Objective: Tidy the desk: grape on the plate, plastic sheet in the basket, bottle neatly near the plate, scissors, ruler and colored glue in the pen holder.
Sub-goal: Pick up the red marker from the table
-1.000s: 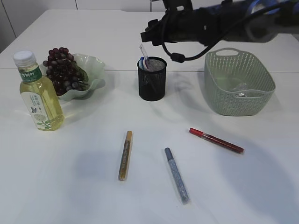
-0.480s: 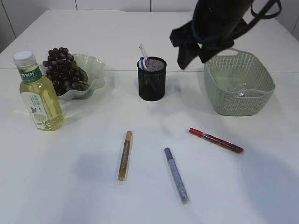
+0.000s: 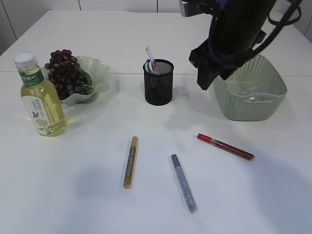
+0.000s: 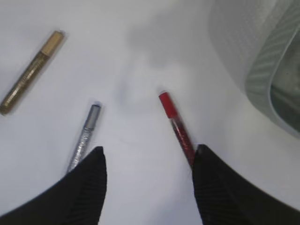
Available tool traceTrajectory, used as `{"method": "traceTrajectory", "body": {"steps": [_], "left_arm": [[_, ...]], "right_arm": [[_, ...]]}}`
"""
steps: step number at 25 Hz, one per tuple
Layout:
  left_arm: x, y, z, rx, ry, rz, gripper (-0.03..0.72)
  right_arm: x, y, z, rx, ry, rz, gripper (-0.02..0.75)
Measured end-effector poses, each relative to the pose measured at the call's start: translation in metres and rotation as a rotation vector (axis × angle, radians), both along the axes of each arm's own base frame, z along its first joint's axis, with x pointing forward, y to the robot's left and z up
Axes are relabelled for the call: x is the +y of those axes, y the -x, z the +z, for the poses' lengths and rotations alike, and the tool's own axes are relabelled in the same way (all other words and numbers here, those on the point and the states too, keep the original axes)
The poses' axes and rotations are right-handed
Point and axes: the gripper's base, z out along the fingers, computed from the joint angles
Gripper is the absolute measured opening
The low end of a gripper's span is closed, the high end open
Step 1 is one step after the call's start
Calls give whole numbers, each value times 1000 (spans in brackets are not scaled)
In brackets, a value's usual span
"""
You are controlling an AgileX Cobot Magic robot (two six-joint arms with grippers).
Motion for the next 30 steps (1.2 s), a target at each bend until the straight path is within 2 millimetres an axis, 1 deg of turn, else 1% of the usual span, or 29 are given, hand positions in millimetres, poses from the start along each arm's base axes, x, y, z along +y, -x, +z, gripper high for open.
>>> {"method": "traceTrajectory", "body": {"steps": [5,9,11,14,17,18,20,22,24,25,28,30], "left_arm": [[0,1,0,11,-1,1,435],[0,1,-1,13,-1,0,435],[0,1,-1,17,1,0,435],[0,3,-1,33,-1,1,435],[0,3,-2,38,-1,1,435],[0,3,-2,40,-1,1,435],[0,3,-2,40,-1,1,435],[0,3,-2,40,0,1,435],[-1,3,-2,41,7,0,435],[-1,3,-2,41,11,-1,435],[-1,3,-2,42,17,-2,435],[-2,3,-2,42,18,-2,435]], "right_arm": [[-5,1,-9,-8,95,160,459],[-7,6,-29,44,142,283,459],[-7,6,-44,82,166,333,459],[-5,1,-64,126,192,396,459],[-4,-6,-89,183,213,424,459],[-5,-9,-100,207,217,426,459],[-9,-15,-118,248,222,416,459],[-20,-23,-134,285,223,390,459],[-32,-33,-140,293,206,350,459],[-37,-38,-141,291,187,330,459],[-49,-48,-135,270,128,277,459],[-52,-50,-132,260,108,267,458]]}}
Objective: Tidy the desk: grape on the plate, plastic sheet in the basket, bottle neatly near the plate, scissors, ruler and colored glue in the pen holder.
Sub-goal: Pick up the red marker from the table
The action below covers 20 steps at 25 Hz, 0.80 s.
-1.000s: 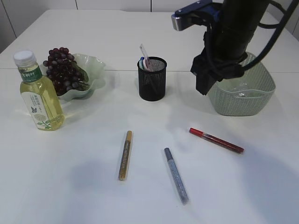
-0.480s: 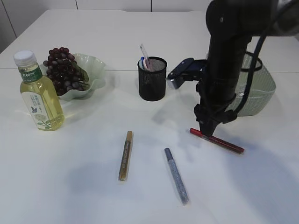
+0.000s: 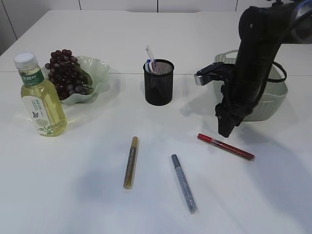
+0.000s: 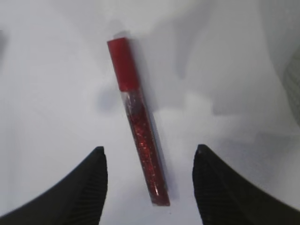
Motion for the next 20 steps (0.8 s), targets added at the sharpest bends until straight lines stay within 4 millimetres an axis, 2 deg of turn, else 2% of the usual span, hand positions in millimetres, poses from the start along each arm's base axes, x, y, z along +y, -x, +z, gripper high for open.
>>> {"method": "traceTrajectory", "body": {"steps": [7,15,20], "left_arm": [[0,-1,0,1,2,0,435],[-1,-6,-2,-7,2,-1,435],[0,-9,-2,-19,-13,1,435]], "right_arm": [[8,1,-2,16,-90,30,458],[6,-1,-14,36,-57,49,458],[12,1,-17,32,-7,95,458]]}}
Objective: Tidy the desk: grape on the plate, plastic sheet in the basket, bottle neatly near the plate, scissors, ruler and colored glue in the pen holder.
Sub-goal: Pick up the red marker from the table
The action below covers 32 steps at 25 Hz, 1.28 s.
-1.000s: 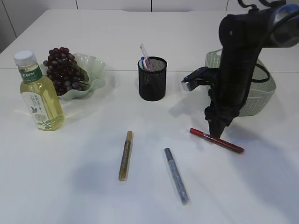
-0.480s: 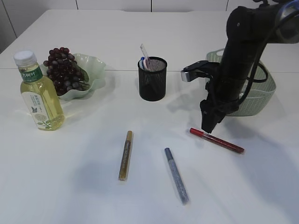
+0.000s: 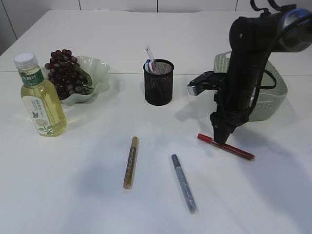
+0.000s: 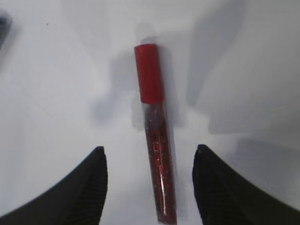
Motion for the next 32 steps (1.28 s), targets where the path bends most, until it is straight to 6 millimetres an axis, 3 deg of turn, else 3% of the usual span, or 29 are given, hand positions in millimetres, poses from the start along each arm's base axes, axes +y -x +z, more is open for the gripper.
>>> {"method": "traceTrajectory", "body": {"steps": [6,32], "left_arm": [[0,-1,0,-6,-4,0,435],[0,-2,0,-6,-5,0,435]], "right_arm": [[8,2,-9,12,36,33,458],[7,0,-32,58,66,18,458]]}}
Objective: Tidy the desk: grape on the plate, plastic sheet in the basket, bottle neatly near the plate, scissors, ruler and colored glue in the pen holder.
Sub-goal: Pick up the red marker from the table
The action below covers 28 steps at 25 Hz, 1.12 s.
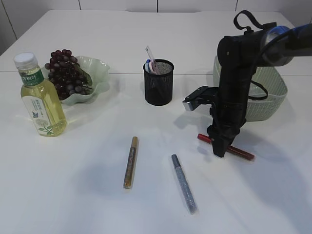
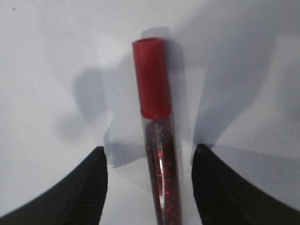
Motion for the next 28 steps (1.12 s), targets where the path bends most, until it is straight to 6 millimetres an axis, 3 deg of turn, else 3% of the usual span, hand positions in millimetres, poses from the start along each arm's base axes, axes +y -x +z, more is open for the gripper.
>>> {"method": "traceTrajectory", "body": {"steps": [19,23,28], "left_arm": [[0,-1,-1,2,0,0,435],[0,-1,-1,4,0,0,435],[0,-1,-1,7,-1,0,435]], "right_arm": [[0,0,0,-1,1,-11,452],[0,0,0,0,2,-11,375],[0,0,-1,3,6,-34,228]]}}
